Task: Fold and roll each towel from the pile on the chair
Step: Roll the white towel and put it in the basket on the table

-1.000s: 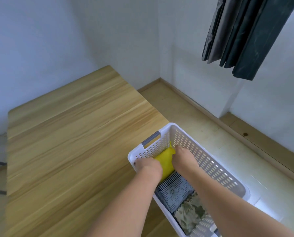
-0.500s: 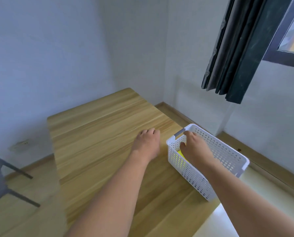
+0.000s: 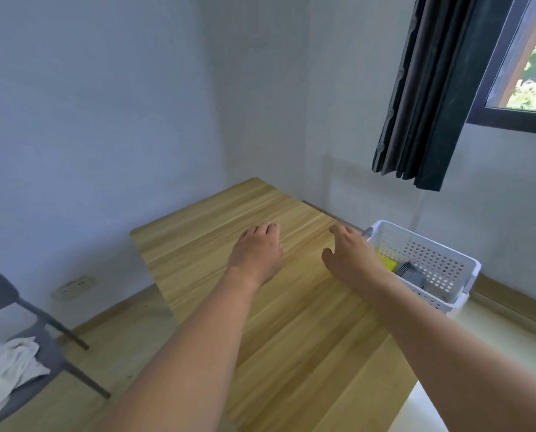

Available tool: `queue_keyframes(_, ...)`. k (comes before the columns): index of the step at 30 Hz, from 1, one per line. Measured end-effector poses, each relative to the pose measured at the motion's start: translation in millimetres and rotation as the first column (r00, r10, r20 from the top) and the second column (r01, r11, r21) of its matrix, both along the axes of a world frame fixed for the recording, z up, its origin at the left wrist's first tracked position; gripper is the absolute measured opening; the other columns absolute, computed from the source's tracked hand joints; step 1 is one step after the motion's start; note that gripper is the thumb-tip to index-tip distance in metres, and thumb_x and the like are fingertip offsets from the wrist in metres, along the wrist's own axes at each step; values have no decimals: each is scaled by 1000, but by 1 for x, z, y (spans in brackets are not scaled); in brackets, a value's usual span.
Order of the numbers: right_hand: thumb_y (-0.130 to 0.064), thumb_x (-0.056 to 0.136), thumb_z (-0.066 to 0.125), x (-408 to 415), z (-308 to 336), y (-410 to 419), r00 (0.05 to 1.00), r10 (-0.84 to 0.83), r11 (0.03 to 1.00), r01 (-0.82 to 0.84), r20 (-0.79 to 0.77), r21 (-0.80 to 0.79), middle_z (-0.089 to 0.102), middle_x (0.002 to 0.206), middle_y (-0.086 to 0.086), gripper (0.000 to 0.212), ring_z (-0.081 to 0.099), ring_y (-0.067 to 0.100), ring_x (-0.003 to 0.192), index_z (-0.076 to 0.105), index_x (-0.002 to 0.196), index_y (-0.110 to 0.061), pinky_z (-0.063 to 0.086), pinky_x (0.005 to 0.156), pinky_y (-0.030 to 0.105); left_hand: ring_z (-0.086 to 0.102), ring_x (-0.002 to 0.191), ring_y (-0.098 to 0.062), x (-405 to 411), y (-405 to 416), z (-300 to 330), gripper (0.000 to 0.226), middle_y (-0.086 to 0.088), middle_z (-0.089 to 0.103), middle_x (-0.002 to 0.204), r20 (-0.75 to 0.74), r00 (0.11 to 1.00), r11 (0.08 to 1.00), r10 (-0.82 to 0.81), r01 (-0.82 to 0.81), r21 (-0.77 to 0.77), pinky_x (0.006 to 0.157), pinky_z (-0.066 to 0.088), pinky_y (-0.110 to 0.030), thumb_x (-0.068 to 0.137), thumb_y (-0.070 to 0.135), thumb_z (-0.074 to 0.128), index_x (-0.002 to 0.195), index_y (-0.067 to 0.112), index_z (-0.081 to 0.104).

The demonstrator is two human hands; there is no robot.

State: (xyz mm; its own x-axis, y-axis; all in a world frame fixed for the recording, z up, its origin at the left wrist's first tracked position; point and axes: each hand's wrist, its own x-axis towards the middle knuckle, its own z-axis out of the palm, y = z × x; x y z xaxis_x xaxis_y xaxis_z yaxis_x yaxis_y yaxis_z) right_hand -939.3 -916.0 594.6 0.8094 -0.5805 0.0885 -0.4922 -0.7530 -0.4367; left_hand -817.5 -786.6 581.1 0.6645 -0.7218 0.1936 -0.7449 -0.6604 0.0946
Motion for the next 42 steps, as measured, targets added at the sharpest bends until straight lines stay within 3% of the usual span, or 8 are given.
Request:
queue_keyframes(14,-22,92,48,99,11,273,999,20,1000,-20,-35,16,41,144,8,55,42,27,130,34,144,-13,39,99,34,37,134,-26,115,277,12,47,-10,39,148,-47,999,999,-13,11,-53,111,31,-37,101,27,33,144,8,32)
queue_keyframes(21,-22,92,47,141,21,347,999,46,998,-45,-15,43,40,145,9,56,42,27,130,33,145,-11,38,100,34,37,134,-26,150,365,12,47,-9,40,147,-64,997,995,49,-54,-81,111,30,-36,101,27,33,143,9,34)
queue_keyframes(27,-21,92,47,183,21,428,997,54,996,-51,-49,70,40,146,9,56,42,27,130,32,145,-10,39,99,33,38,132,-24,187,442,14,44,-7,42,145,-59,998,994,20,-26,-105,111,32,-35,100,26,32,141,10,37)
queue_keyframes(31,-20,92,45,236,30,497,999,43,997,-45,20,67,37,148,7,58,39,25,133,30,147,-11,37,101,32,41,130,-24,239,509,22,41,-8,46,141,-23,1000,987,-3,-1,-160,109,33,-35,99,24,35,137,9,41)
queue_keyframes(37,-22,94,46,313,23,620,996,84,991,-81,-27,105,45,139,10,49,45,27,126,36,141,-10,38,99,34,42,127,-26,323,625,14,40,-10,46,141,-67,998,992,13,-21,-122,108,34,-35,99,22,34,136,7,42)
queue_keyframes(42,-17,93,45,355,24,668,997,69,989,-64,-30,132,48,135,10,42,47,28,122,42,134,-9,40,97,35,41,130,-24,372,694,10,41,-9,44,143,-74,996,989,39,-49,-138,108,33,-33,101,21,34,140,7,39)
